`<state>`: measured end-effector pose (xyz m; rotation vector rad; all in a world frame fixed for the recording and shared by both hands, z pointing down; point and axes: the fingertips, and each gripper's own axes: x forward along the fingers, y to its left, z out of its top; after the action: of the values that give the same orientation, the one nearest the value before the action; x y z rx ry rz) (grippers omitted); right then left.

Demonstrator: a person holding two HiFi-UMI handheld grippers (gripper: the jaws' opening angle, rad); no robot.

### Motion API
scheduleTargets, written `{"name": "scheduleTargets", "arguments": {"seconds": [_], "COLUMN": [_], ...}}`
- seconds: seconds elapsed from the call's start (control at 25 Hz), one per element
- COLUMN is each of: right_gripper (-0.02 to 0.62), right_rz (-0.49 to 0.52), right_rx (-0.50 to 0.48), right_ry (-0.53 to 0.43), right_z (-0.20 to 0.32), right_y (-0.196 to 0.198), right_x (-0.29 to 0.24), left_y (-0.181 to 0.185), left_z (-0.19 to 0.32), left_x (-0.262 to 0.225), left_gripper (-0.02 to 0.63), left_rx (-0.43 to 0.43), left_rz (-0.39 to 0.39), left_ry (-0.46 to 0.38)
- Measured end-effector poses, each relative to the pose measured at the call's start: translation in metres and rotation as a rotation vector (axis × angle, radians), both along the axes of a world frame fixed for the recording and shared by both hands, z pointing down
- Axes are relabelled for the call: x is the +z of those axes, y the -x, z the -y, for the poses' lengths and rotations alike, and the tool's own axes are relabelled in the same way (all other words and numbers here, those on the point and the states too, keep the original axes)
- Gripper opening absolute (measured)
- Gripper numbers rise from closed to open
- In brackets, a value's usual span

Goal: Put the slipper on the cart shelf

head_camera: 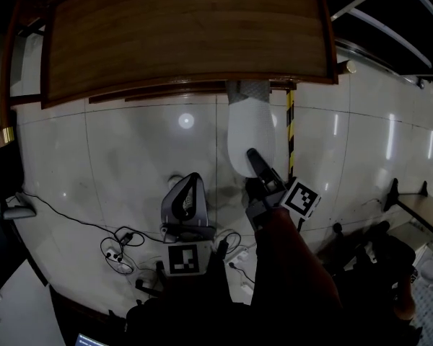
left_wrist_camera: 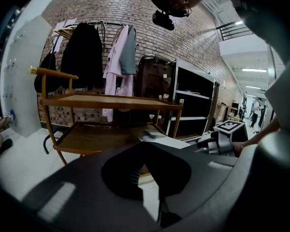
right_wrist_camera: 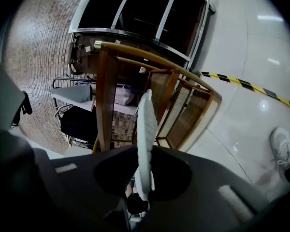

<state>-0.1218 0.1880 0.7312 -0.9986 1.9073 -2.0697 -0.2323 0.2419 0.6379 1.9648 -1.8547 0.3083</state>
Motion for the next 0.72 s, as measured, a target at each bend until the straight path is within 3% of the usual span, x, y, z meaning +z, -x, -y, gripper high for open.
{"name": "scheduleTargets", "arguments": {"seconds": [0.52, 0.72], "right_gripper": [0.063, 0.063], "right_rz": [-0.081, -0.166], "right_rx": [-0.064, -0.182], "right_ry": [0.081, -0.115], "right_z": [-0.123, -0.148], "right_y": [-0.046, -0.05], "right_x": [-0.031, -0.058], "left_y": [-0.006, -0.011], "left_z": [-0.022, -0.03], "left_x": [-0.01, -0.006], "left_gripper": [0.012, 0.012], "left_rx": [-0.005, 0.012], "left_rz": [-0.001, -0.001], "left_ry": [0.001, 0.018]}}
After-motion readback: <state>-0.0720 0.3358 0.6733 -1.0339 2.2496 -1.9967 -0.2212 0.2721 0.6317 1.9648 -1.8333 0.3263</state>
